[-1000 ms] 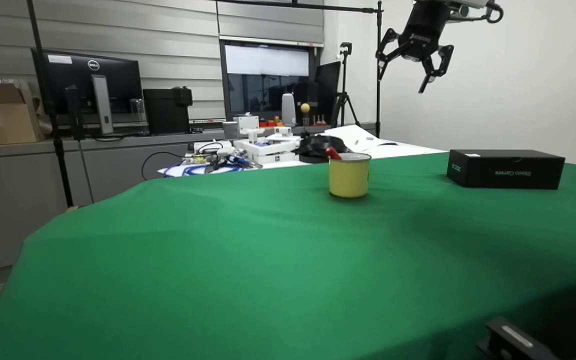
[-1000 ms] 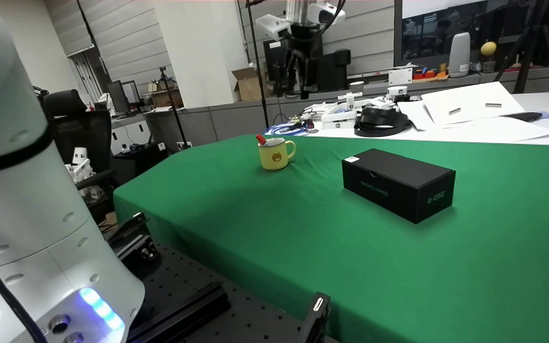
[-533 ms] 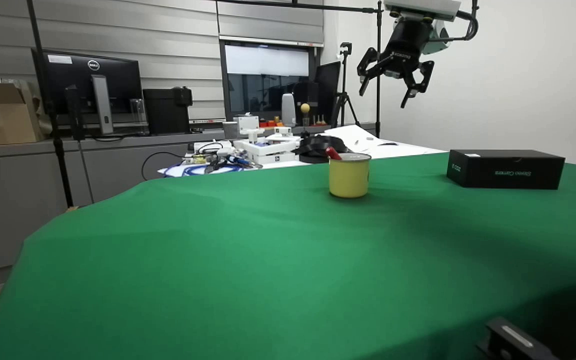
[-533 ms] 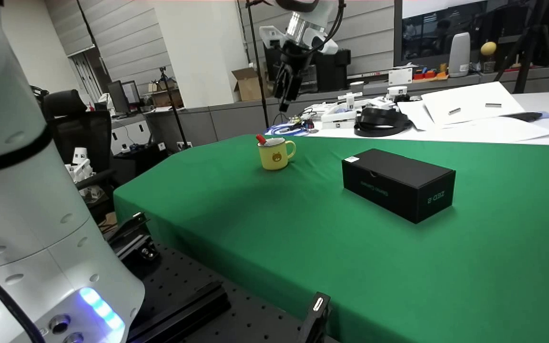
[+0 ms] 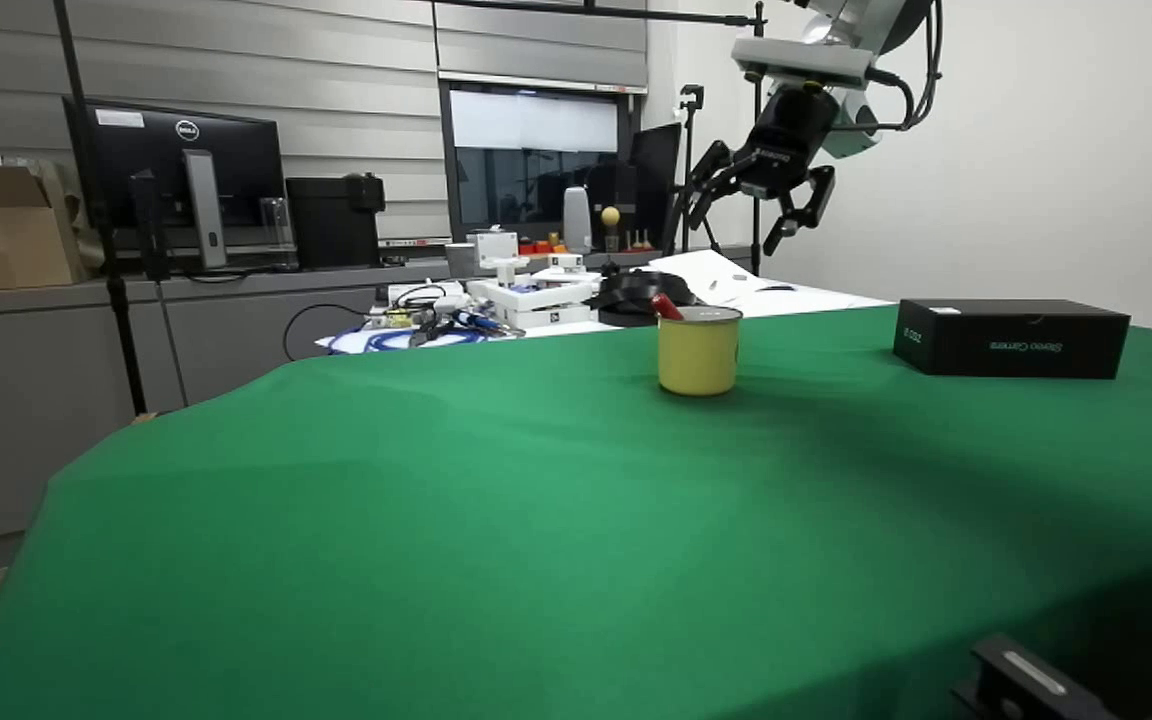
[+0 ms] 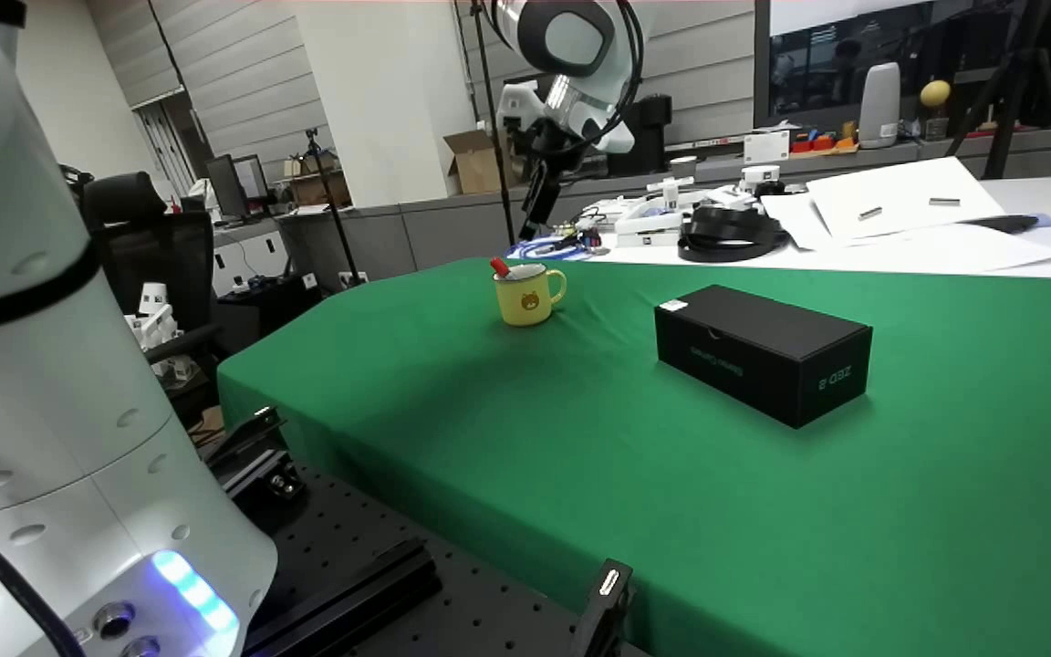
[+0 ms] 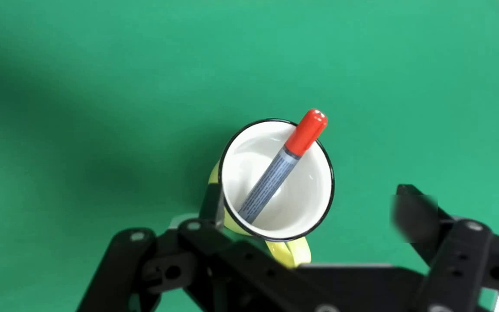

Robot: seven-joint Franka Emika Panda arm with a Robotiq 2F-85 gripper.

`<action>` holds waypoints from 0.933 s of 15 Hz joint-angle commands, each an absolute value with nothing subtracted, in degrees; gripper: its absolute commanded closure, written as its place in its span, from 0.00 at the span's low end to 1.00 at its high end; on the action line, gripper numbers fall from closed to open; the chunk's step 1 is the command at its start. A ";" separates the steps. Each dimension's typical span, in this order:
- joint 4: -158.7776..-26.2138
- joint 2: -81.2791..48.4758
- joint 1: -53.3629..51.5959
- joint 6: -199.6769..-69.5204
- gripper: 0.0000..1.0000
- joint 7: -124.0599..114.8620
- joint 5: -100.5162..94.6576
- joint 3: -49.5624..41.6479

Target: Remove the object from the mug

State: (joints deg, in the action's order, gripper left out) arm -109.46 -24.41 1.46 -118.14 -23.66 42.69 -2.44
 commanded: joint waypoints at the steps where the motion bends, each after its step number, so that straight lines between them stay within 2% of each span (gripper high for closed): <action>1: -108.64 -25.97 0.64 -120.52 0.00 -27.64 45.41 -1.89; 14: -110.87 -27.28 -2.65 -124.14 0.00 -40.55 50.27 -1.13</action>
State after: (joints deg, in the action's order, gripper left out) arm -110.67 -27.02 -2.32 -123.75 -36.88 48.56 -1.64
